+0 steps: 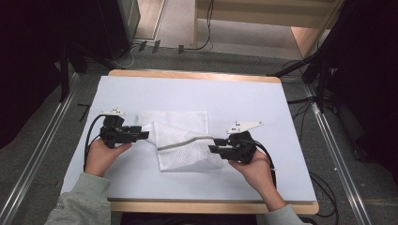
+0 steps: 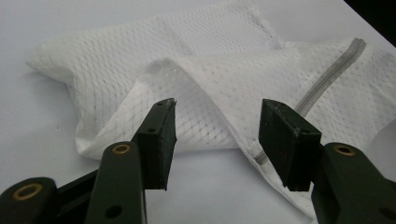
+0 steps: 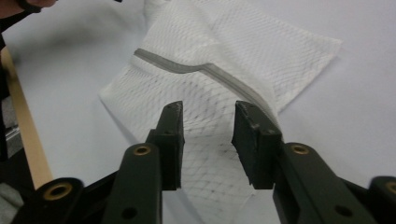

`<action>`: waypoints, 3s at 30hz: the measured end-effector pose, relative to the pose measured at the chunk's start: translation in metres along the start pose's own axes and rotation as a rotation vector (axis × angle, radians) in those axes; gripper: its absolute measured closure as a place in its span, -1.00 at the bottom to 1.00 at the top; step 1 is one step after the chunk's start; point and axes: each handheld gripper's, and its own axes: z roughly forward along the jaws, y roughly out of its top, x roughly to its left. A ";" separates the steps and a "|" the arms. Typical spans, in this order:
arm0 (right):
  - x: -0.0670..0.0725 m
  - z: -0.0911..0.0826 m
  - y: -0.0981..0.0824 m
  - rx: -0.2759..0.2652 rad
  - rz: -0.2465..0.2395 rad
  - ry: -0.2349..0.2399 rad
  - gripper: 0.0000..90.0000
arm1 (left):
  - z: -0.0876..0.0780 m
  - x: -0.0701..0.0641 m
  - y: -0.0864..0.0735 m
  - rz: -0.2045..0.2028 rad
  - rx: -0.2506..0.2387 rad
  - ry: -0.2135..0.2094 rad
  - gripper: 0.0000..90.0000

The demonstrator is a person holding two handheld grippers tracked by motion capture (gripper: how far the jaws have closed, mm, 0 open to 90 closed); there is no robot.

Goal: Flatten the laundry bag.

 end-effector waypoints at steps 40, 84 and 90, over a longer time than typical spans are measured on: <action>-0.077 0.074 0.033 0.005 0.073 -0.115 0.26 | 0.020 -0.036 -0.029 0.031 0.051 0.004 0.01; -0.080 0.119 0.030 0.078 0.049 -0.187 1.00 | 0.060 -0.041 -0.024 0.041 0.136 -0.039 0.88; -0.081 0.118 0.032 0.094 0.052 -0.178 1.00 | 0.056 -0.041 -0.023 0.041 0.138 -0.053 0.89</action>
